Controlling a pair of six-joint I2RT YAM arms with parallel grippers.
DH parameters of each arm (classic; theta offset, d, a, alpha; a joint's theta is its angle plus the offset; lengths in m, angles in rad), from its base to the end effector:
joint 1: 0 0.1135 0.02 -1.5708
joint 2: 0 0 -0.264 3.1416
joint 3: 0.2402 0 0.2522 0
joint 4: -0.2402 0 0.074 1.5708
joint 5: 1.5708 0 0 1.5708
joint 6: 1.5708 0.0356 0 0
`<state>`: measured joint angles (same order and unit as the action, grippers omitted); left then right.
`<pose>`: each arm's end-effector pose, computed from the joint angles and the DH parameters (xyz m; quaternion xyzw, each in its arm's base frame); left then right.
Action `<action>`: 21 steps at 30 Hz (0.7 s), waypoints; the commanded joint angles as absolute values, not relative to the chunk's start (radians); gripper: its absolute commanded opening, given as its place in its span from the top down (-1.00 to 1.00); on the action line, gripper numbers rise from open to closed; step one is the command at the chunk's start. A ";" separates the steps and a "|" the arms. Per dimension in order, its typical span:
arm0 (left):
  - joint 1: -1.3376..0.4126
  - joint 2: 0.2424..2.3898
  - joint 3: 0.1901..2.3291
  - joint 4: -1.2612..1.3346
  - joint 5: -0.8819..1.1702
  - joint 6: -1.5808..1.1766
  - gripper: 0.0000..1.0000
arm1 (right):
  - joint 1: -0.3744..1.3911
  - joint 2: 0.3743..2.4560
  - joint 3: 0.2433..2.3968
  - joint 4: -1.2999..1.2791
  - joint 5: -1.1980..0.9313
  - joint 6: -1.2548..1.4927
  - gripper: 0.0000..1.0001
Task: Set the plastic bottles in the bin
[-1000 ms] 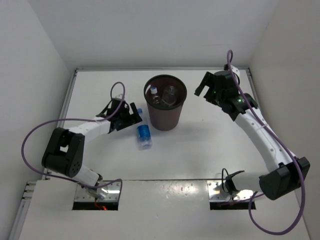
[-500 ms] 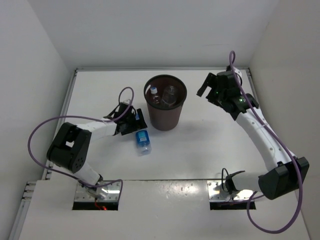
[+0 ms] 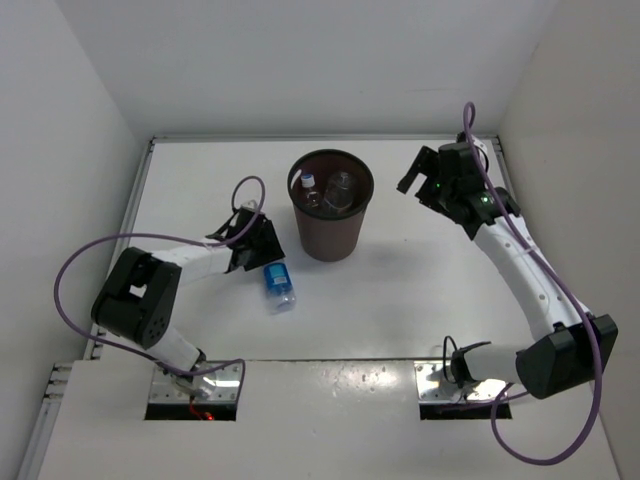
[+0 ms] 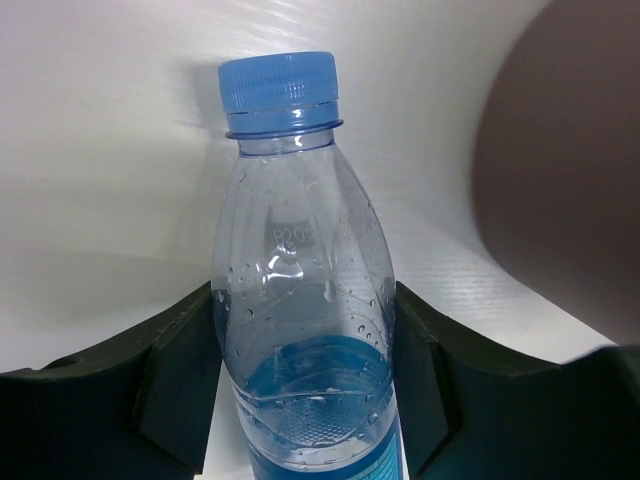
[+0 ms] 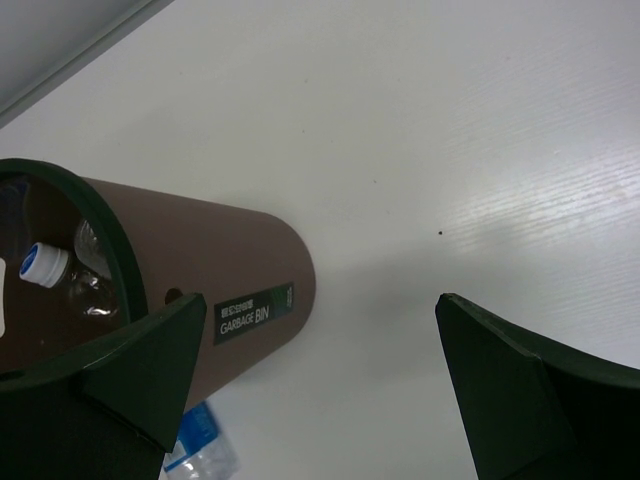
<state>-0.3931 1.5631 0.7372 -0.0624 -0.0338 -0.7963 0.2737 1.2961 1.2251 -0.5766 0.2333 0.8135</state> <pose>0.2750 -0.1128 0.1530 -0.1942 0.9220 -0.1743 0.2861 0.2753 0.0687 0.3445 0.2871 0.8432 0.1396 0.4325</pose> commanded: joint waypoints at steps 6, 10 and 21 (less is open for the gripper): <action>-0.348 1.525 0.897 -0.271 -0.328 -0.732 0.40 | 0.253 1.281 1.212 -0.554 0.201 0.827 -0.98; -0.293 1.497 0.991 -0.282 -0.416 -0.693 0.42 | 0.244 1.281 1.212 -0.554 0.201 0.827 -0.98; -0.127 1.634 1.604 -0.183 -0.264 -0.703 0.38 | 0.225 1.253 1.203 -0.563 0.183 0.827 -0.98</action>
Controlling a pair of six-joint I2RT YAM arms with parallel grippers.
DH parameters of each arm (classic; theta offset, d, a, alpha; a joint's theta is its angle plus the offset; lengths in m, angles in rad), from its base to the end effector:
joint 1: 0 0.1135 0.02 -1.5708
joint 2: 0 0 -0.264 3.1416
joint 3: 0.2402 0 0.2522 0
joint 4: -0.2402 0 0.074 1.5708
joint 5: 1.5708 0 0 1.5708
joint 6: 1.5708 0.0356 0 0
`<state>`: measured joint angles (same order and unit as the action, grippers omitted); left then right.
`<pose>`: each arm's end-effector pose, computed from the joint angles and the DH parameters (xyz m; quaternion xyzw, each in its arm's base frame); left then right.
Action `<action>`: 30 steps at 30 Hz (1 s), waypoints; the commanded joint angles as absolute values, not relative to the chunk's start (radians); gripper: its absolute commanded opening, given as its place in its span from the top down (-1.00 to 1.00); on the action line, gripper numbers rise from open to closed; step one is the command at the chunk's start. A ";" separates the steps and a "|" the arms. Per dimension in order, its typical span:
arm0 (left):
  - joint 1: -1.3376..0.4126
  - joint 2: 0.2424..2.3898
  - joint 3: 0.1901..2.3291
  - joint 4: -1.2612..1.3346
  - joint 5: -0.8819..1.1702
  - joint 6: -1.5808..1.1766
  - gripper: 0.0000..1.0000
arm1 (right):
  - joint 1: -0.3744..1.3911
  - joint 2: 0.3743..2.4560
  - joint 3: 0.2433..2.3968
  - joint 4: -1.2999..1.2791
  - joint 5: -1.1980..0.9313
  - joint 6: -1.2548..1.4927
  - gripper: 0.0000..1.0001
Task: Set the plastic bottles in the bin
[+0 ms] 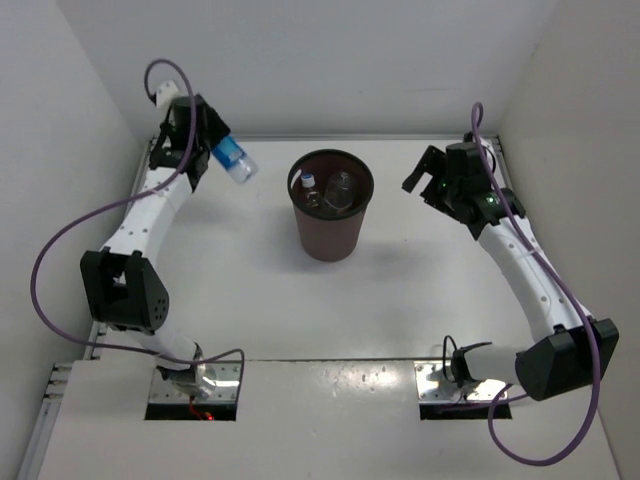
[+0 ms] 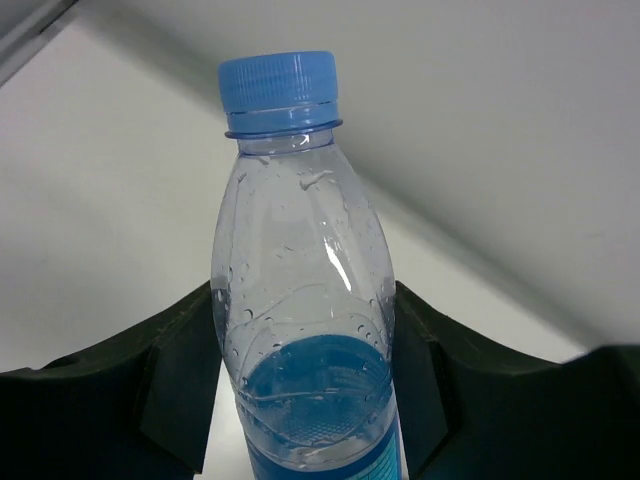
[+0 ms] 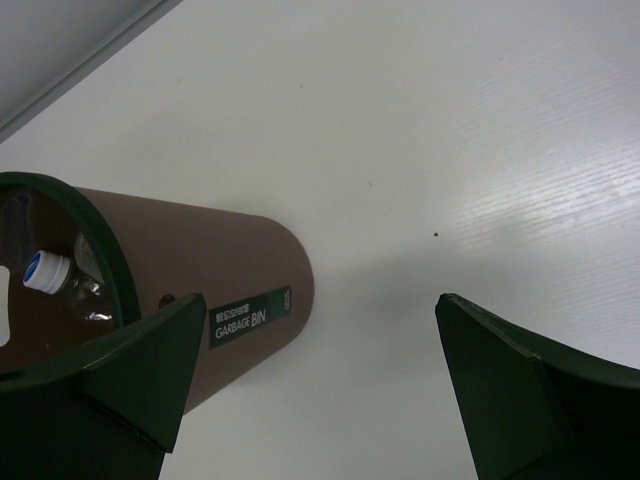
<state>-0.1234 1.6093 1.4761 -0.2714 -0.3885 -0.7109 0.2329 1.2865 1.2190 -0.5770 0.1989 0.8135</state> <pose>0.3780 -0.0333 0.3621 -0.3389 0.7532 -0.0716 0.5592 0.2755 0.0581 0.3448 0.2973 0.8403 0.1452 0.4295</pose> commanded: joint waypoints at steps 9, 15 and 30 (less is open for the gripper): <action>-0.313 1.648 1.695 -0.017 0.086 -0.649 0.35 | 0.207 1.264 1.193 -0.563 0.153 0.827 -0.98; -0.511 1.560 1.518 0.005 0.065 -0.609 0.35 | 0.189 1.285 1.184 -0.532 0.100 0.827 -0.98; -0.525 1.528 1.419 0.026 0.020 -0.529 -0.14 | 0.170 1.298 1.170 -0.523 0.057 0.836 -0.98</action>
<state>-0.5262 1.5677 1.4178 -0.0277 0.0135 -0.5503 0.1780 1.3079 1.1629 -0.5541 0.0734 0.8177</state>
